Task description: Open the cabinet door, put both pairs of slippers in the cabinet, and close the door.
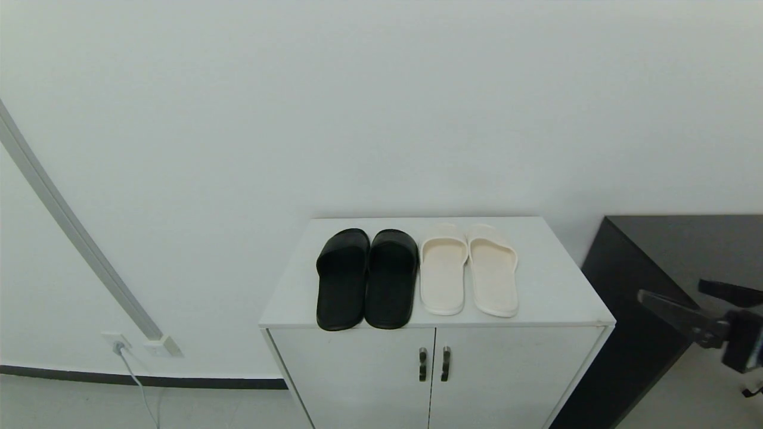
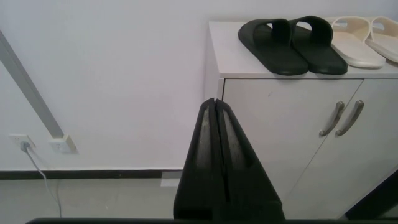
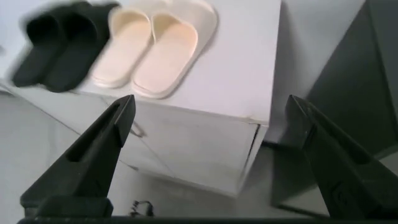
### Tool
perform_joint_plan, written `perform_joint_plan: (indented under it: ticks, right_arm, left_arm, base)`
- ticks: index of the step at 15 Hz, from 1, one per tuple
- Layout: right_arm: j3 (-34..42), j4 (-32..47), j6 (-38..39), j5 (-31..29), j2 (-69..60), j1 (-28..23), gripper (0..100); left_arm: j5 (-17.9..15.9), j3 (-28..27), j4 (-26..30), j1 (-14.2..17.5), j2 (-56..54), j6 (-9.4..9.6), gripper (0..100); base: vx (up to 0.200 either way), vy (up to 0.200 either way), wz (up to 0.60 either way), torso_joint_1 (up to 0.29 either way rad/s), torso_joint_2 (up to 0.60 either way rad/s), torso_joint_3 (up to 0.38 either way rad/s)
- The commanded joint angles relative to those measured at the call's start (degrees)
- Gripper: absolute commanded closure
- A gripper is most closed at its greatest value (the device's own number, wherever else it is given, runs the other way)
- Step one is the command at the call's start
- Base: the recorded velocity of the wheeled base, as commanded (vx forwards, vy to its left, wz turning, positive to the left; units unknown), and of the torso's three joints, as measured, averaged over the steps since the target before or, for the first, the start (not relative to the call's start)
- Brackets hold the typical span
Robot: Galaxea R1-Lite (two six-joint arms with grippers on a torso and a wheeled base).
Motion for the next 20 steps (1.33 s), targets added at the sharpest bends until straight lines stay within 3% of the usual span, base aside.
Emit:
perform_joint_plan:
  ticks: [1,5,10,15,20]
  right_arm:
    - [-3.56,-3.73,1.14,-7.33,10.07,10.07,0]
    - [-8.3,-8.56,2.1,-17.17,19.56,18.94,0]
    - [-16.04,-10.32,8.26,-27.9,32.83,24.13,0]
    - [-20.61,-19.81,7.99,-33.96,45.93,24.57,0]
    - [-29.57,-21.04,7.73,-34.14,54.98,21.67,0]
  left_arm:
    - [0.04,0.0,0.0,-0.01,-0.01,-0.04,100]
    - [-0.05,0.0,0.0,-0.01,-0.01,0.23,100]
    - [-0.13,0.0,0.0,-0.01,-0.01,0.32,100]
    - [-0.13,0.0,0.0,-0.01,-0.01,0.32,100]
    - [-0.13,0.0,0.0,-0.01,-0.01,0.32,100]
  base:
    - [0.0,0.0,0.0,0.0,0.0,0.0]
    - [0.0,0.0,0.0,0.0,0.0,0.0]
    - [0.0,0.0,0.0,0.0,0.0,0.0]
    - [0.0,0.0,0.0,0.0,0.0,0.0]
    - [0.0,0.0,0.0,0.0,0.0,0.0]
